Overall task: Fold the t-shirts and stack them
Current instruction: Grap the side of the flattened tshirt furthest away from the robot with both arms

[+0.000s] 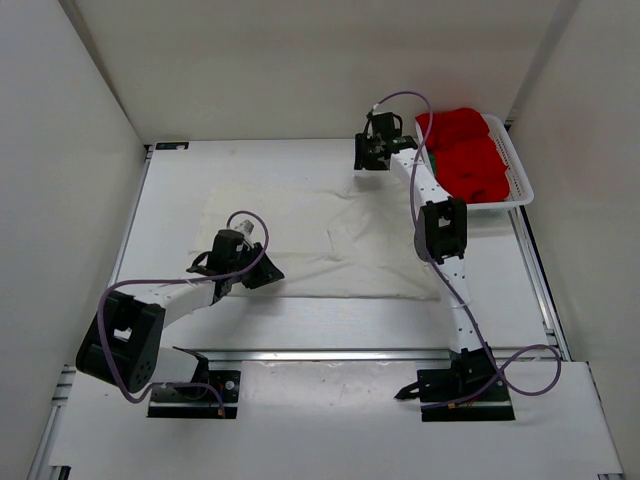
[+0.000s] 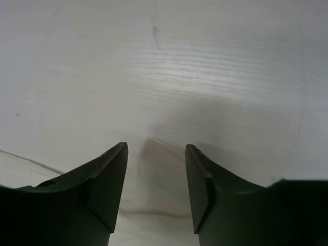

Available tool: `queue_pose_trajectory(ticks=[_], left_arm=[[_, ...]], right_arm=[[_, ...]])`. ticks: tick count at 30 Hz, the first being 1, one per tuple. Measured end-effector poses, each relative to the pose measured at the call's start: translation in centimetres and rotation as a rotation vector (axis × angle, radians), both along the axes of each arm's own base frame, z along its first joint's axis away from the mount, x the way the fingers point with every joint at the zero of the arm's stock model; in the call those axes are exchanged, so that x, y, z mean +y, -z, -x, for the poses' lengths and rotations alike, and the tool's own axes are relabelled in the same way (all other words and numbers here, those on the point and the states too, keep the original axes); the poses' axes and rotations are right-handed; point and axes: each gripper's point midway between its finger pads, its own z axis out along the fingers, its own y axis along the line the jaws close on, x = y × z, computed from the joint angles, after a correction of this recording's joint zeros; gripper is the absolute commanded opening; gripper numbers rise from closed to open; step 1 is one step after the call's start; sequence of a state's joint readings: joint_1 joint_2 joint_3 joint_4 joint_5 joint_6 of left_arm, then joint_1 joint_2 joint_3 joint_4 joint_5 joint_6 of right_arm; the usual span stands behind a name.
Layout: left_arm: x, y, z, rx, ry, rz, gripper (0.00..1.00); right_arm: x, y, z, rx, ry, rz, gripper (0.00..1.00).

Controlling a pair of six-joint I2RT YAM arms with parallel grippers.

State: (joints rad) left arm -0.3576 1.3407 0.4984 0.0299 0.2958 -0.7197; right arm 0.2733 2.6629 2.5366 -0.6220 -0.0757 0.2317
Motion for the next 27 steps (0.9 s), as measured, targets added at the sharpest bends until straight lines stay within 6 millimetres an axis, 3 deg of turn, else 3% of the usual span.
queue_pose_trajectory(ticks=[7,14,20,24,27], left_arm=[[-0.3,-0.2,0.0,-0.004,0.007,0.007,0.34],[-0.3,-0.2,0.0,-0.003,0.008,0.013,0.34],[-0.3,0.2,0.1,0.012,0.014,0.016,0.33],[-0.1,0.4,0.0,0.02,0.007,0.017,0.33],[0.4,0.4,-0.3,0.022,-0.011,0.018,0.33]], right_arm=[[-1.8,2.3,2.8,0.132,0.014,0.095,0.49],[-0.7,3.8,4.2,0.196,-0.034,0.071,0.12],[0.2,3.7,3.2,0.183,-0.035,-0.01,0.0],[1.0,3.6,2.4,0.172,-0.036,-0.106,0.01],[2.2,3.6,1.9,0.17,-0.04,-0.187,0.4]])
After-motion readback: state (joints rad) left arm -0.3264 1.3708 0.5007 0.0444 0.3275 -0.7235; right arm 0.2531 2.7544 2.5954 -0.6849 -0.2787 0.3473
